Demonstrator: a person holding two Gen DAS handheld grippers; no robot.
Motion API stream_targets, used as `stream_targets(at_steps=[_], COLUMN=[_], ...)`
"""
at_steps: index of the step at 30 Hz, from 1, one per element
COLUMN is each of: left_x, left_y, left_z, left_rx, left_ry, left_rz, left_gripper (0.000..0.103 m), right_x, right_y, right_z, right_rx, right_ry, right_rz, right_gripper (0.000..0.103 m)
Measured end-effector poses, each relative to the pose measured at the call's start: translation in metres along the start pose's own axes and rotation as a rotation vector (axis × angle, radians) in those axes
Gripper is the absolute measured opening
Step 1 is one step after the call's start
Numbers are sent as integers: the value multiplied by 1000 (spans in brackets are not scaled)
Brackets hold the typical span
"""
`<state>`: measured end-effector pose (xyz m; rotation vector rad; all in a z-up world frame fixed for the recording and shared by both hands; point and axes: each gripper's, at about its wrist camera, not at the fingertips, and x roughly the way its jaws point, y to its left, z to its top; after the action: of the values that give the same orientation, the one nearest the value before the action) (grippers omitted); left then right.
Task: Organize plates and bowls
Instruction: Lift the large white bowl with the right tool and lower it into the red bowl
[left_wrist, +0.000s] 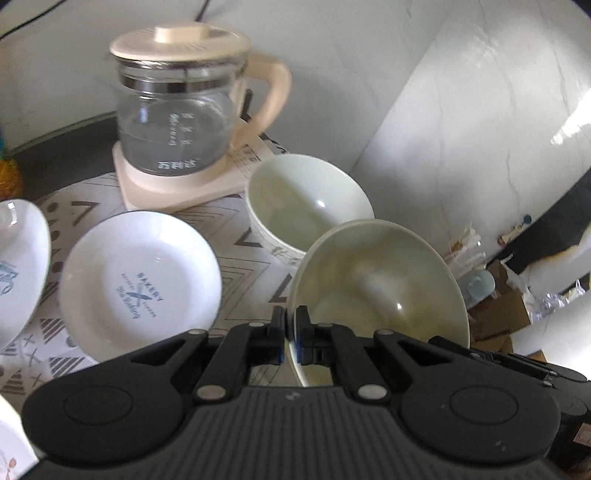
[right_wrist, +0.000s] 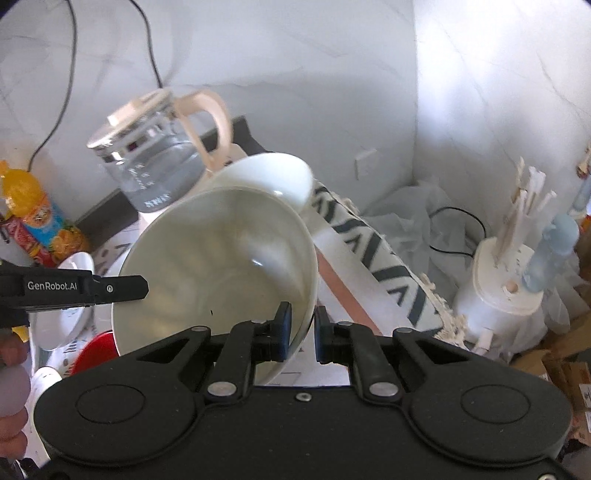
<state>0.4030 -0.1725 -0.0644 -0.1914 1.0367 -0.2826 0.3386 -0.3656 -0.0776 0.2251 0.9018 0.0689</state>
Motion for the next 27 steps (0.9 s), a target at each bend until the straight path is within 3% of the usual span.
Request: stream_targets(at_steps=[12, 20, 27], left_x=[-44, -67, -84], left_y=[15, 26, 45], left_z=[-16, -33, -55], left_rx=[-105, -191, -280], left_ry=[-73, -94, -107], left_rz=[85, 144, 208], left_gripper=[4, 4, 4], right_x=[-15, -16, -14], right_y=[26, 52, 77], right_z=[9, 8, -1], right_rx=[-83, -125, -188], right_ry=[-53, -83, -60], right_rz=[108, 126, 160], right_gripper=[11, 6, 6])
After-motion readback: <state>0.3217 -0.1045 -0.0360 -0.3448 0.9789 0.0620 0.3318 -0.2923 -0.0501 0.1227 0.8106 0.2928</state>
